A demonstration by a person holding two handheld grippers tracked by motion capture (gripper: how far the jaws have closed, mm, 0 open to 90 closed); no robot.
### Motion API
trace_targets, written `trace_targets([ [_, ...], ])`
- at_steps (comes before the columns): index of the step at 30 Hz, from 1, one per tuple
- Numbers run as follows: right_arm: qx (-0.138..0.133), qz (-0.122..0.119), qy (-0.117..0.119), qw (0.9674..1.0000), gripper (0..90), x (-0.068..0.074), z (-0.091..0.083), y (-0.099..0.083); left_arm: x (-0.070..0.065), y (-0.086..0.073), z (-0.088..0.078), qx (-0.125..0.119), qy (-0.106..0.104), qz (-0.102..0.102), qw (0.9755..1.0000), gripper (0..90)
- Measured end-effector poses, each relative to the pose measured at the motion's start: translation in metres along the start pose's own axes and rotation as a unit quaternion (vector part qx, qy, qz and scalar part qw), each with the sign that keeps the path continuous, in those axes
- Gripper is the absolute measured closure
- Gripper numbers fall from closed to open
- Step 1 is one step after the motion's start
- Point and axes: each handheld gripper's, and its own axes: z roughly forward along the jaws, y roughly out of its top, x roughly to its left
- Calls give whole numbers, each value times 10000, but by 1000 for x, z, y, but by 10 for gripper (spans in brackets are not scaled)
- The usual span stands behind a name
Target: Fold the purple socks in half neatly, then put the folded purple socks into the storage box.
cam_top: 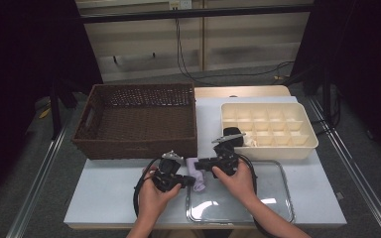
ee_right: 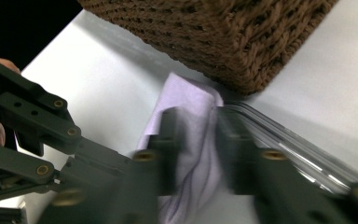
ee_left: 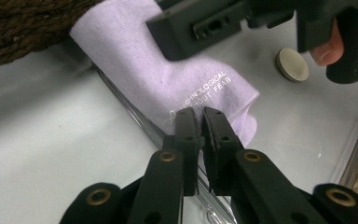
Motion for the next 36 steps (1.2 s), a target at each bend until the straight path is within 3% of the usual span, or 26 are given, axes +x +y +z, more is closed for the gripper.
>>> trace_targets([
  [4, -61, 141, 12, 9999, 484, -1, -2, -1, 0, 0, 2, 35, -12, 37, 10000, 852],
  [9, 23, 383, 52, 9993, 460, -7, 3, -8, 1, 0, 3, 44, -7, 2, 10000, 852],
  [12, -17, 486, 178, 9987, 537, -9, 4, -10, 2, 0, 3, 36, -31, 20, 10000, 852],
  [14, -5, 506, 264, 9984, 659, -8, 4, -10, 3, 0, 3, 23, -50, 10, 10000, 847],
  [16, 1, 476, 293, 9984, 725, -6, 2, -8, 3, 0, 1, -15, -50, 41, 10000, 824],
  [19, 12, 410, 306, 9987, 763, -5, -1, -5, 6, 1, -3, -131, 50, 107, 9998, 739],
  [25, 18, 266, 253, 9993, 771, -2, -8, -1, 17, -1, -10, -312, 474, 218, 9982, 456],
  [28, -1, 208, 272, 9994, 770, -3, -14, 2, 21, 0, -10, -411, 727, 392, 9957, 261],
  [36, 40, -45, 166, 9998, 766, -5, -31, 8, 34, -4, -10, -395, 1008, 522, 9928, 105],
])
